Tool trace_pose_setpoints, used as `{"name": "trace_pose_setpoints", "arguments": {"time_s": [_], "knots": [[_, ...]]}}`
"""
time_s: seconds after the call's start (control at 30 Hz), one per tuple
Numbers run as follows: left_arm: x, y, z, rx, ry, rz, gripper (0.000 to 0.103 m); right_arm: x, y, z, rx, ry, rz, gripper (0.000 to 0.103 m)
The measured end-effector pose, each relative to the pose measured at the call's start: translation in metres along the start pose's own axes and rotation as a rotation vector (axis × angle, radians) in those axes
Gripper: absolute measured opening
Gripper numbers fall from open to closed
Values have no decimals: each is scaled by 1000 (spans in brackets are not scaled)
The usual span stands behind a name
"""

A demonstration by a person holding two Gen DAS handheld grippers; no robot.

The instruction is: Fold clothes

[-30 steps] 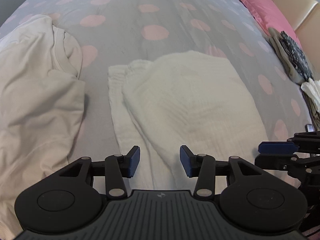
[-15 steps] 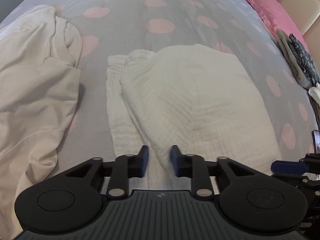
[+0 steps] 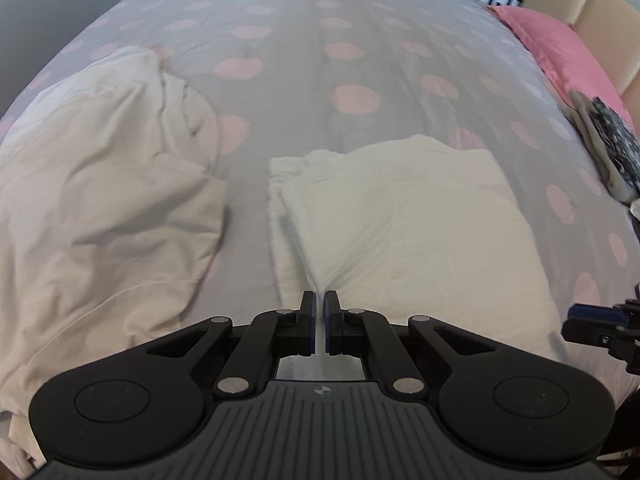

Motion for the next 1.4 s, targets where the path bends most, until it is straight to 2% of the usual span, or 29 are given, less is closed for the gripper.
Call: {"name": "trace_pose_setpoints", "arguments": {"time_s": [0.1, 0.27, 0.4, 0.43, 0.5, 0.7, 0.77, 0.97, 1.0, 1.1, 1.17, 1.3, 1.4], "knots": [[-8, -19, -2, 16, -24, -46, 2, -5, -9, 1, -1, 6, -27, 35], [-14, -33, 6, 4, -47, -73, 5, -14, -27, 10, -47, 28, -65, 37], [-19, -25, 8, -33, -47, -98, 26, -16, -31, 15, -56, 18, -74, 38], [-20, -22, 9, -45, -51, -103, 28, -15, -29, 14, -50, 12, -71, 40], [-24, -14, 12, -70, -60, -113, 40, -11, -24, 13, -37, -2, -65, 43], [-43, 6, 20, -114, -94, -150, 45, -14, -18, 13, -35, -25, -76, 45], [-56, 8, 22, -123, -107, -192, 45, -17, -14, 14, -30, -32, -84, 45], [-95, 5, 25, -131, -158, -312, 44, -36, -5, 19, -39, -36, -114, 48], [-99, 2, 26, -135, -158, -330, 34, -39, -6, 21, -40, -40, -124, 48], [-103, -4, 27, -125, -166, -358, 13, -46, -10, 24, -41, -54, -156, 48], [-102, -3, 29, -121, -178, -363, 5, -49, -11, 24, -40, -59, -169, 48], [-93, 19, 26, -154, -152, -325, 4, -45, -3, 18, -47, -28, -143, 48], [-100, 23, 18, -135, -137, -359, 4, -48, -4, 17, -53, -17, -162, 48]]}}
Point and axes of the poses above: each gripper's, at about its wrist camera, not at the fingertips, and y roughly against the way its jaws point, z to its right, x to its top, the point moved 7 cm from there along -y, roughly the way its jaws point, and after that the axes turned 1 degree about y, right-handed, at the moved point
